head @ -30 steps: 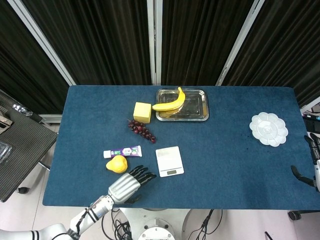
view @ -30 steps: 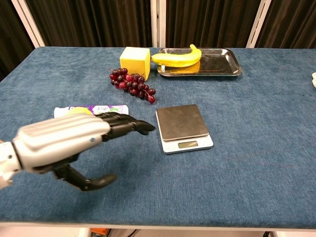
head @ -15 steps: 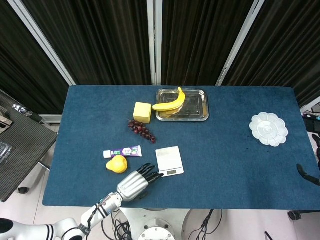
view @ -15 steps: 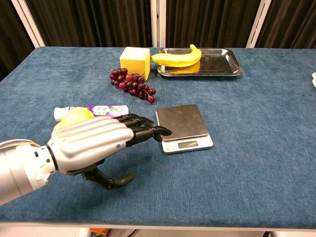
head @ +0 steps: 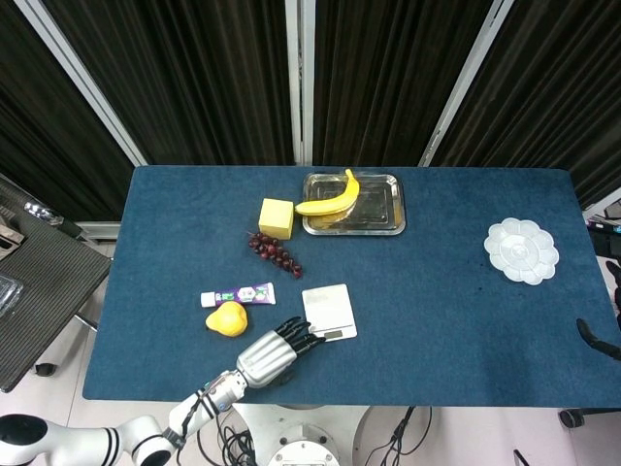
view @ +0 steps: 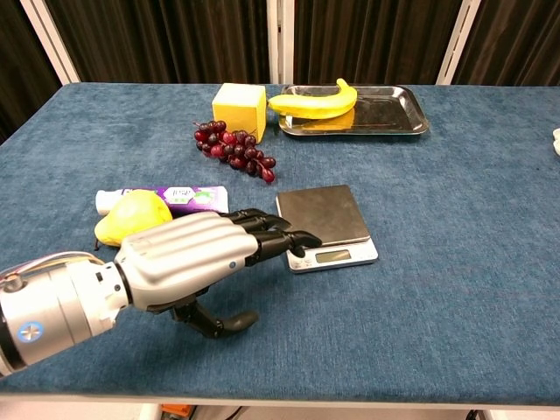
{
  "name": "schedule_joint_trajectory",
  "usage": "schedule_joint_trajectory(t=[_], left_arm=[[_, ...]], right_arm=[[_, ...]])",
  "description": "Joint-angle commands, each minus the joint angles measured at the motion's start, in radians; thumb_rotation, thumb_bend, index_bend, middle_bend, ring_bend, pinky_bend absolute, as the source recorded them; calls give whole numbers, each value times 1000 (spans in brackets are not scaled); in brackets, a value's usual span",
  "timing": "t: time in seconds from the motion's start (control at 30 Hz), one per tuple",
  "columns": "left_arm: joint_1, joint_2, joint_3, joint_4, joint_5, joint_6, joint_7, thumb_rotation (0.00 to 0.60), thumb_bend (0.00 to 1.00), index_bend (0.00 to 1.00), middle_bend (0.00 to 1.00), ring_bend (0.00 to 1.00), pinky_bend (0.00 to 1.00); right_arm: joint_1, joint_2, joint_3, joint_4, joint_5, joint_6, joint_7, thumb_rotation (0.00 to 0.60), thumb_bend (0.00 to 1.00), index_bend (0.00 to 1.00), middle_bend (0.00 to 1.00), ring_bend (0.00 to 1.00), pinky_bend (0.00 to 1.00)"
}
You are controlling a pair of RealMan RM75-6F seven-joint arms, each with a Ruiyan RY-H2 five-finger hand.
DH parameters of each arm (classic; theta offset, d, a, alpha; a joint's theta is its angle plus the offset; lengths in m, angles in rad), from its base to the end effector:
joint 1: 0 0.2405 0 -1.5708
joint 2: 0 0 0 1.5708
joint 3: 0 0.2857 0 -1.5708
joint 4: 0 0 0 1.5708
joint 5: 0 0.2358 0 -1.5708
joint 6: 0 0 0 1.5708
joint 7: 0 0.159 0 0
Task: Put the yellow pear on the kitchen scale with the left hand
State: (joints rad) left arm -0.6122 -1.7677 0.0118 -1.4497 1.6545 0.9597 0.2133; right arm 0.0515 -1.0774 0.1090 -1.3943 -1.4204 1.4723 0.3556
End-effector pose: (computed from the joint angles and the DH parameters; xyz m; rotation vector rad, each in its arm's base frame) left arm -0.1275 0.2434 -0.1421 -2.3213 -0.8467 -1.1424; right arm -0.4077 -0.2032 0.2097 1.1970 -0.9647 0.9720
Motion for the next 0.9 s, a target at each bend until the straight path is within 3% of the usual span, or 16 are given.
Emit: schedule_joint_trajectory(t=[0.03,0.9], left_arm=[[-3,-1,4,3,-6,1,-4,600,406,54,138,0,0],[-21,-17,31,23,-42,3,3,600,406,54,147,0,0]], right_arm=[[1,-2,0,2,0,-3,0,600,216,0,0,0,0],[5,-15,-3,13,-5,-31,-1,600,219,0,0,0,0]])
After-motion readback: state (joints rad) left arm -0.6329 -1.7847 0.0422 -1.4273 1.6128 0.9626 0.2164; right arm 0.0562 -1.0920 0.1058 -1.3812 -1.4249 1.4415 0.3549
